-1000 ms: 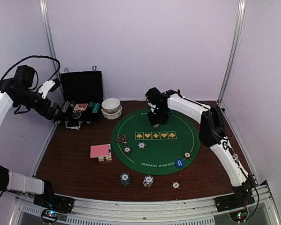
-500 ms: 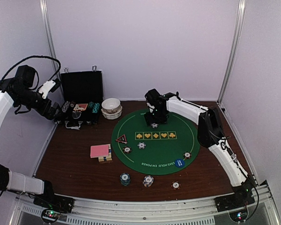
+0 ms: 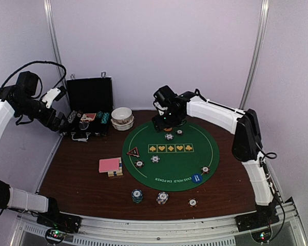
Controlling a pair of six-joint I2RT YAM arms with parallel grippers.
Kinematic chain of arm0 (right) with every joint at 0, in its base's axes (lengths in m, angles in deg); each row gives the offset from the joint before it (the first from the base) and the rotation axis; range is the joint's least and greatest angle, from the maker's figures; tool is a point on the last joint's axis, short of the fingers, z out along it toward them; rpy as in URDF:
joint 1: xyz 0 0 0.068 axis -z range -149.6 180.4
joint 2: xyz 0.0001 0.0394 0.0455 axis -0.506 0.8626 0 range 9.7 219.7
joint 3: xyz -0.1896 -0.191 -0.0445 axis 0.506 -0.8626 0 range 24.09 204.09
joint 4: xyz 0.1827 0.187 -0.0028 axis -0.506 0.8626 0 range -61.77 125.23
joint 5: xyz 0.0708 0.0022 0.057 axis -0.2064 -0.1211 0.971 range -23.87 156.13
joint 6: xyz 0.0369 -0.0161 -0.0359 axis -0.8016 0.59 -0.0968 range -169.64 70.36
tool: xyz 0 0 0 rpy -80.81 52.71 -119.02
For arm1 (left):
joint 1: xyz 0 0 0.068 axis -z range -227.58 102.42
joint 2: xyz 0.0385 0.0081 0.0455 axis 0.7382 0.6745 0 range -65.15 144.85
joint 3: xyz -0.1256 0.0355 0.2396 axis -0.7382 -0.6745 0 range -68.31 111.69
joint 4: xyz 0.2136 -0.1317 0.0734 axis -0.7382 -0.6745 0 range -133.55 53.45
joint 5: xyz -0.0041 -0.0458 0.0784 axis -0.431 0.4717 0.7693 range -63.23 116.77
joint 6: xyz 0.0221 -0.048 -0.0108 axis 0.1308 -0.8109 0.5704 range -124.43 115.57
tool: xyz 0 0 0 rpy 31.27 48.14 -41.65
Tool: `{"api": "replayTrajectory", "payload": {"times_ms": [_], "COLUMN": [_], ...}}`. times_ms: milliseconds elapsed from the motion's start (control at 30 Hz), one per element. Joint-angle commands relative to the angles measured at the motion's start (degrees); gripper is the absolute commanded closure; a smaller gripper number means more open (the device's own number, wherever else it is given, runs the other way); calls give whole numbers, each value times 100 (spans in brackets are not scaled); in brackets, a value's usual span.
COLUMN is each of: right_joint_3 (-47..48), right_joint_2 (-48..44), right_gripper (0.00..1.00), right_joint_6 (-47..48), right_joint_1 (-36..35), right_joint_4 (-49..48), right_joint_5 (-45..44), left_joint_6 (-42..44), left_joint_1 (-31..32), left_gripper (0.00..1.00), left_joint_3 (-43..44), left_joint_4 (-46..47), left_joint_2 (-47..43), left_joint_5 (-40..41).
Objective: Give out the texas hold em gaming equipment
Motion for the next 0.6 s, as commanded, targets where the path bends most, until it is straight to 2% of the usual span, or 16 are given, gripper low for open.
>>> {"api": "replayTrajectory", "payload": {"times_ms": [0, 133, 267, 400, 567], "right_joint_3": [-1315, -2868, -3968, -4630, -4901], "right_joint_2": [-1043, -1936, -2606, -2920, -2974], "right_gripper": [25, 19, 16, 13, 12], "right_joint_6": [30, -137, -376, -512, -553], "right_joint_1": [-667, -1273, -1896, -2433, -2788], "right_joint_4": [-260, -546, -508, -373, -285], "right_joint_5": [85, 399, 836, 1042, 1209], "left_joint_6": [50, 88, 113, 116, 79], "left_joint_1": [-41, -41, -41, -45, -41], "left_gripper": [3, 2, 3, 2, 2], "left_joint_3": [66, 52, 84, 107, 133], "left_joint_4": [75, 49, -1, -33, -61], "left_joint_2": [-135, -197, -185, -181, -181], "left_joint_5": [-4, -1, -3, -36, -84]}}
